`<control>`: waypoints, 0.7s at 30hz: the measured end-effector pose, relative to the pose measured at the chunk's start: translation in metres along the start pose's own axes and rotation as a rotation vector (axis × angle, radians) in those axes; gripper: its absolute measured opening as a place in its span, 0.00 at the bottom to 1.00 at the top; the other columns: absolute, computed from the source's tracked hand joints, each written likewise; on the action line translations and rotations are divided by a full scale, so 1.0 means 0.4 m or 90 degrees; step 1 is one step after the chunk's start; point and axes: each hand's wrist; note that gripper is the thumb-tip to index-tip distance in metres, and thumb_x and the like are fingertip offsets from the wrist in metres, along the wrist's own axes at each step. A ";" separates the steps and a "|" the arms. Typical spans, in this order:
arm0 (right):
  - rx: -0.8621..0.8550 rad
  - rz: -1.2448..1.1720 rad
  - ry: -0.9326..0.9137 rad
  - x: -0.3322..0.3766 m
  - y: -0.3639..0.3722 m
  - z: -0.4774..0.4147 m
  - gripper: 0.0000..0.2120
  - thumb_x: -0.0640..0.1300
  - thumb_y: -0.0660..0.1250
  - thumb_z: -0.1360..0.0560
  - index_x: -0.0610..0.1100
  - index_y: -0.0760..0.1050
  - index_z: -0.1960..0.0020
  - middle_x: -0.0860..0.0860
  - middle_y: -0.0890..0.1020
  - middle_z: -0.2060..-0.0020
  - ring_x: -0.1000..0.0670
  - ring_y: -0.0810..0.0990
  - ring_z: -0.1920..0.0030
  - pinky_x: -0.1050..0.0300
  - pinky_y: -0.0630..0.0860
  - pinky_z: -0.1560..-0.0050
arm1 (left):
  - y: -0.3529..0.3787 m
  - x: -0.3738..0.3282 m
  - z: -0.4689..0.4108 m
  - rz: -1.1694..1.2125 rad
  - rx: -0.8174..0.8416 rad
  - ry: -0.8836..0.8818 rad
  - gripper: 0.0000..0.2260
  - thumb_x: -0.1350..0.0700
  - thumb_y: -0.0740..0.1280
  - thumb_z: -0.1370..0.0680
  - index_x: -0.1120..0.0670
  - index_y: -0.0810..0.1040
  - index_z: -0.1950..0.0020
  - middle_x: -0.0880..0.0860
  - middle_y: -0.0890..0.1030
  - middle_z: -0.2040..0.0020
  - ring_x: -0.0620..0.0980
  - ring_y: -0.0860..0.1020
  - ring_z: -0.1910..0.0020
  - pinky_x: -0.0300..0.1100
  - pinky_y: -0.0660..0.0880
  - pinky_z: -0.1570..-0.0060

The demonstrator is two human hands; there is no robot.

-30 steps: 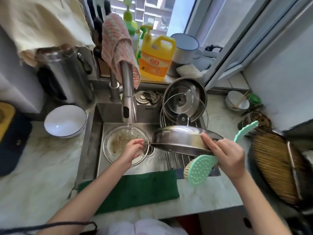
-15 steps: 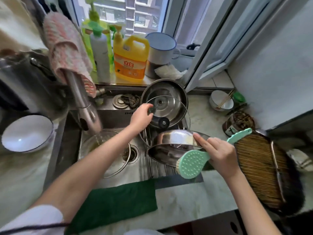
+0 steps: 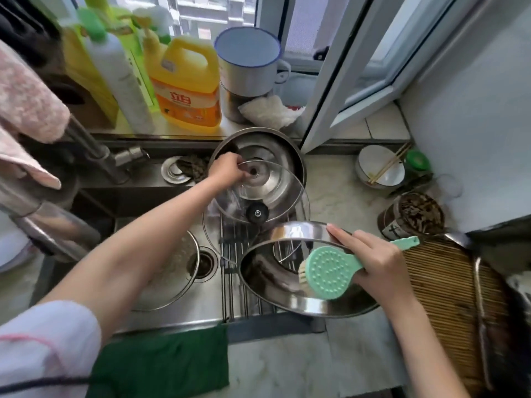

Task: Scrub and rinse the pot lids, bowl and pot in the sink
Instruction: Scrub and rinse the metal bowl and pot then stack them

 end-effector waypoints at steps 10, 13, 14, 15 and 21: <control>-0.010 0.008 -0.004 -0.026 0.025 -0.055 0.30 0.30 0.73 0.38 0.41 0.77 0.36 0.50 0.76 0.67 0.53 0.73 0.66 0.59 0.70 0.68 | -0.076 -0.037 0.069 0.151 -0.116 0.135 0.03 0.58 0.71 0.27 0.51 0.80 0.61 0.44 0.81 0.64 0.46 0.79 0.58 0.41 0.74 0.53; 0.001 0.020 0.002 -0.025 0.031 -0.074 0.36 0.26 0.76 0.43 0.42 0.77 0.36 0.50 0.76 0.67 0.50 0.74 0.68 0.60 0.69 0.70 | -0.091 -0.047 0.084 0.151 -0.167 0.184 0.06 0.58 0.71 0.27 0.50 0.77 0.62 0.47 0.83 0.60 0.45 0.80 0.58 0.40 0.74 0.54; 0.000 0.025 0.001 -0.024 0.034 -0.081 0.37 0.26 0.76 0.44 0.42 0.77 0.36 0.50 0.75 0.68 0.50 0.74 0.69 0.61 0.68 0.69 | -0.093 -0.047 0.087 0.148 -0.182 0.198 0.07 0.58 0.71 0.26 0.50 0.76 0.62 0.47 0.83 0.59 0.44 0.79 0.58 0.40 0.73 0.56; -0.006 0.028 -0.003 -0.023 0.038 -0.088 0.37 0.26 0.76 0.44 0.42 0.77 0.36 0.50 0.75 0.68 0.50 0.74 0.69 0.62 0.66 0.69 | -0.094 -0.045 0.090 0.145 -0.194 0.208 0.07 0.58 0.71 0.26 0.50 0.75 0.63 0.47 0.83 0.60 0.44 0.79 0.59 0.39 0.71 0.57; -0.111 0.052 -0.104 -0.008 0.099 -0.144 0.25 0.32 0.77 0.36 0.39 0.79 0.40 0.49 0.77 0.67 0.54 0.69 0.65 0.61 0.64 0.68 | -0.065 -0.018 0.096 0.147 -0.230 0.226 0.08 0.60 0.71 0.27 0.51 0.74 0.62 0.48 0.81 0.60 0.48 0.79 0.58 0.41 0.72 0.58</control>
Point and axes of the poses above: each hand's wrist, its own z-axis away from the middle knuckle, its own y-axis out of the palm, x = y × z
